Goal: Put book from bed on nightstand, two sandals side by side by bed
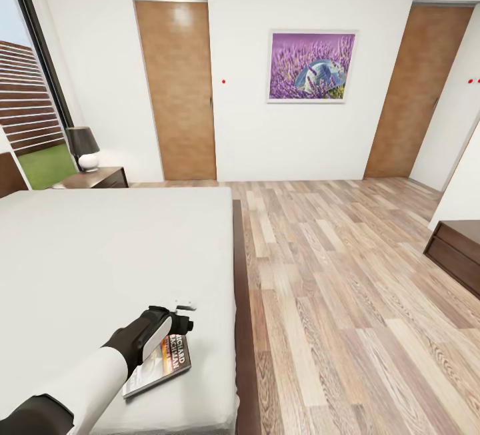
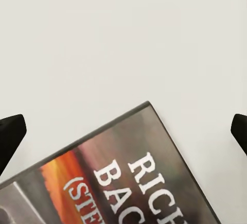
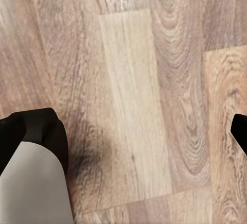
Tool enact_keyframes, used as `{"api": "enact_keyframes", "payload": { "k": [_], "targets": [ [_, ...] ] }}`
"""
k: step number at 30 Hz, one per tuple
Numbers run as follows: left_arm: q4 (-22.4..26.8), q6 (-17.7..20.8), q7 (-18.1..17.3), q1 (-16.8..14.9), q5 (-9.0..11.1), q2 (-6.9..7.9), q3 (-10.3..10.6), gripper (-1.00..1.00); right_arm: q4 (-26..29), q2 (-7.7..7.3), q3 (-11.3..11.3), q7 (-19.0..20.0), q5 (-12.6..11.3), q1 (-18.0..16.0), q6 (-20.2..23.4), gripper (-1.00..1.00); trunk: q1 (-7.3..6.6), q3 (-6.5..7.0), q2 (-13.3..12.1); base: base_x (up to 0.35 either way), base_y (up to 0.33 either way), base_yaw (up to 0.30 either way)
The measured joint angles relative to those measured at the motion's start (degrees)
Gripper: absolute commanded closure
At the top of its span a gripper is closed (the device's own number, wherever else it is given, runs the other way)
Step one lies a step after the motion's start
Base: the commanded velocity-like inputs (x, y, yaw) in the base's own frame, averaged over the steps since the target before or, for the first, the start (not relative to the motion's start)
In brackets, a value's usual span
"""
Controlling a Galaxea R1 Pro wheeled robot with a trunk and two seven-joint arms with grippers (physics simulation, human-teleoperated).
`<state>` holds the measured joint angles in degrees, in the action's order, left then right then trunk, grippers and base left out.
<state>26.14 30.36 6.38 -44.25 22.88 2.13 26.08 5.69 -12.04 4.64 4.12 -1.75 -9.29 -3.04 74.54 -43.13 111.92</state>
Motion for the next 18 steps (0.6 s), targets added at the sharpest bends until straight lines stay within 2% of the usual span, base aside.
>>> {"api": "enact_keyframes", "payload": {
  "k": [2,7,18],
  "targets": [
    [0.0,0.0,0.0,0.0,0.0,0.00,0.0,-1.00,0.0,0.00,0.0,0.0,0.0,0.0,0.0,-1.00,0.00,0.00,0.0,0.000,0.000,0.000],
    [0.0,0.0,0.0,0.0,0.0,0.00,0.0,-1.00,0.0,0.00,0.0,0.0,0.0,0.0,0.0,-1.00,1.09,-0.89,2.0,0.000,0.000,0.000],
    [0.1,0.0,0.0,0.0,0.0,0.00,0.0,-1.00,0.0,0.00,0.0,0.0,0.0,0.0,0.0,-1.00,1.10,-0.90,2.0,0.000,0.000,0.000]
  ]
}}
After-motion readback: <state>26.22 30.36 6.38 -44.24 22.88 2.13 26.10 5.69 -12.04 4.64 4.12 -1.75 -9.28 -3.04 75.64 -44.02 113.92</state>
